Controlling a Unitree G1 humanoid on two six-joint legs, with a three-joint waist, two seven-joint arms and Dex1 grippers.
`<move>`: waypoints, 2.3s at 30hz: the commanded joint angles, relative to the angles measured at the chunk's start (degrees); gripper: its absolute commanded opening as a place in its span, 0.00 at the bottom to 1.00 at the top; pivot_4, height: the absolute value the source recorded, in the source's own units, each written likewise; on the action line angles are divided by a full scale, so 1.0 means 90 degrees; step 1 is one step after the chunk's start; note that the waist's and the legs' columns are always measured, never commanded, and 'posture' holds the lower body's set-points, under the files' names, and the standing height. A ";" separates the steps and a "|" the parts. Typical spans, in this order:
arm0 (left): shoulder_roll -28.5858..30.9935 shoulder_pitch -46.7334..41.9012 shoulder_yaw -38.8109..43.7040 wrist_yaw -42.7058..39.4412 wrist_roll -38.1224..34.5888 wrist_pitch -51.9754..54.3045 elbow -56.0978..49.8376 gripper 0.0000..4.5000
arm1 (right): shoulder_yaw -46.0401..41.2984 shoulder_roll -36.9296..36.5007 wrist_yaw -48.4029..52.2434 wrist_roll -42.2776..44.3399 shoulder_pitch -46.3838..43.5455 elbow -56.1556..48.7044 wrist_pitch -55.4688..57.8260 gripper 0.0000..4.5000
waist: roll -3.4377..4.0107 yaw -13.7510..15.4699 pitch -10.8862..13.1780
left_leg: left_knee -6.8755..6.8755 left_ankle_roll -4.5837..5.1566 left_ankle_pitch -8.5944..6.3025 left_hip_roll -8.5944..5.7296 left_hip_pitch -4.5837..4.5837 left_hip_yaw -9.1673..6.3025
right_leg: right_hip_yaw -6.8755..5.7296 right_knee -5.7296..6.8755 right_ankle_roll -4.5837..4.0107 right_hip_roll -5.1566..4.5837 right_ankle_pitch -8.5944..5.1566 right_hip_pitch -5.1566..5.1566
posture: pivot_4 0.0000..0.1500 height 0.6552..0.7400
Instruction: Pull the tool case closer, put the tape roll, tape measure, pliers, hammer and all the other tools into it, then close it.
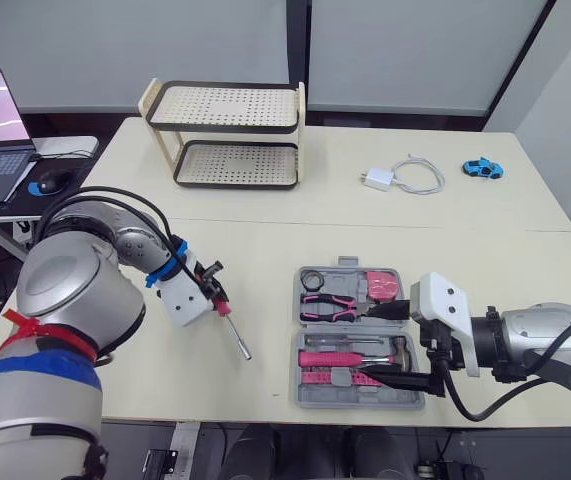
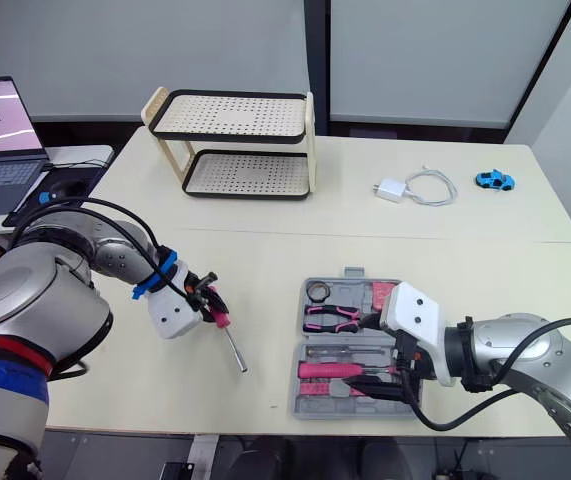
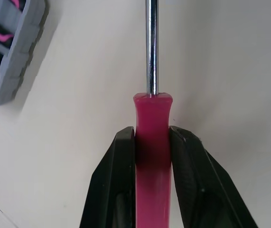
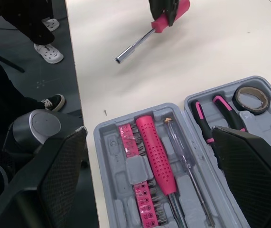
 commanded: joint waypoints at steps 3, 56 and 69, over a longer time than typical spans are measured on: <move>0.0068 -0.0453 0.1187 -0.1286 0.0078 -0.0081 0.0963 0.15 | 0.0006 0.0051 -0.0069 -0.0011 -0.0084 -0.0075 -0.0061 1.00 | 0.0000 -0.0042 0.0000 | 0.0000 0.0000 0.0000 0.0001 0.0000 -0.0004 | -0.0003 0.0008 0.0000 0.0000 0.0000 -0.0002 | 1.00 1.00; 0.2653 0.4339 0.2649 -0.5075 -0.5598 0.6905 -0.8733 0.15 | 0.0686 0.0519 -0.0247 -0.0650 -0.0418 0.0064 -0.0121 1.00 | 0.0015 -0.0209 -0.0009 | 0.0004 -0.0002 0.0001 0.0009 0.0006 -0.0099 | -0.0011 0.0037 0.0000 0.0010 -0.0001 -0.0009 | 1.00 1.00; 0.2548 0.6521 0.4299 -0.3604 -0.6693 1.3985 -1.2098 0.15 | 0.0966 0.0575 -0.0274 -0.0925 -0.0574 0.0152 -0.0084 1.00 | 0.0022 -0.0185 -0.0009 | 0.0003 0.0011 -0.0007 0.0066 0.0009 -0.0088 | -0.0010 0.0040 -0.0001 0.0023 -0.0001 -0.0006 | 1.00 1.00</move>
